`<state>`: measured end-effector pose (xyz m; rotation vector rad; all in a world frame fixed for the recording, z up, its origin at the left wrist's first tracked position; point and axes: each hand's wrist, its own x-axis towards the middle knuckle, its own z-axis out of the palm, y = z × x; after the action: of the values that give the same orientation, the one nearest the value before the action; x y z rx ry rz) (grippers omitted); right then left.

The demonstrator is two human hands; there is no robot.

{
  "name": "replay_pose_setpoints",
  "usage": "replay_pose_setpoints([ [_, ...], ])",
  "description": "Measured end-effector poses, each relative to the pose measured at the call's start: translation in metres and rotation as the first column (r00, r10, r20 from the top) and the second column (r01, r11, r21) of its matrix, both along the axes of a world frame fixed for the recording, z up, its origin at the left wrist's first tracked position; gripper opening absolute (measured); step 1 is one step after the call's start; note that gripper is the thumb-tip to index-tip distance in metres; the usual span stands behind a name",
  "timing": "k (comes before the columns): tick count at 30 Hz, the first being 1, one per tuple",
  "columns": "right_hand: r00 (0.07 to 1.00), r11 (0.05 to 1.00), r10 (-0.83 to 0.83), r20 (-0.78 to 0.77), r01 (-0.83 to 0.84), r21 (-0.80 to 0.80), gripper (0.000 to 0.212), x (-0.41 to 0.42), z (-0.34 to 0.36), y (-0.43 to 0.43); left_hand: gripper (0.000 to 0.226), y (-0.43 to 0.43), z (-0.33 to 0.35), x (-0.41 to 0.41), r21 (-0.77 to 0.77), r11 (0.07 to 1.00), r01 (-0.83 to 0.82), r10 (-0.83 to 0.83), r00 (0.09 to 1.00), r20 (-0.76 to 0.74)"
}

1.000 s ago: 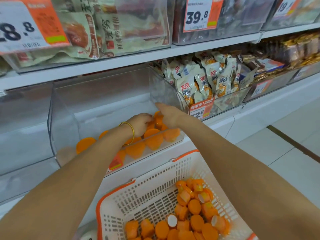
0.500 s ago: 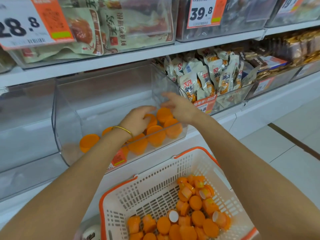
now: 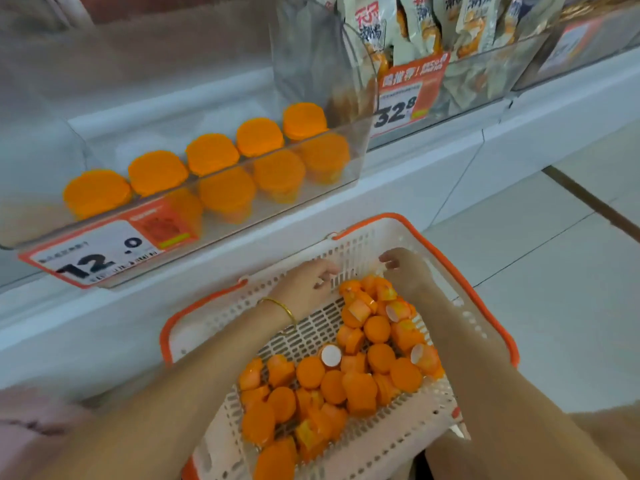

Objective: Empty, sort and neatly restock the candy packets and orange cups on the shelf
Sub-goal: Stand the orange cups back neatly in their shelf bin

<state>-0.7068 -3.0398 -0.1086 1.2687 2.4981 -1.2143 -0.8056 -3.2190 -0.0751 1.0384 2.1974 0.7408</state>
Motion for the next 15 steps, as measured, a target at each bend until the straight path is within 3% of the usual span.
replay_pose_setpoints([
  [3, 0.950, 0.927, 0.174, 0.258, -0.247, 0.283, 0.051, 0.008, -0.046, 0.013, 0.042, 0.019, -0.066, 0.002, -0.076, 0.993, 0.095, -0.094, 0.995, 0.016],
  [5, 0.878, 0.840, 0.261, 0.402, -0.412, 0.353, 0.055, 0.008, -0.071, 0.015, 0.049, 0.036, -0.108, 0.005, -0.082, 0.984, 0.157, -0.156, 0.988, 0.013],
  [9, 0.868, 0.860, 0.234, 0.438, -0.395, 0.322, 0.060, 0.003, -0.114, 0.018, 0.071, 0.069, -0.164, 0.015, -0.253, 0.956, 0.147, -0.172, 0.982, -0.078],
  [11, 0.869, 0.859, 0.230, 0.437, -0.392, 0.328, 0.056, 0.006, -0.123, 0.023, 0.067, 0.080, -0.177, 0.022, -0.294, 0.945, 0.141, -0.175, 0.980, -0.096],
  [15, 0.898, 0.854, 0.184, 0.400, -0.348, 0.387, 0.042, 0.014, -0.136, 0.019, 0.050, 0.088, -0.187, 0.031, -0.221, 0.974, 0.054, -0.076, 0.993, -0.092],
])
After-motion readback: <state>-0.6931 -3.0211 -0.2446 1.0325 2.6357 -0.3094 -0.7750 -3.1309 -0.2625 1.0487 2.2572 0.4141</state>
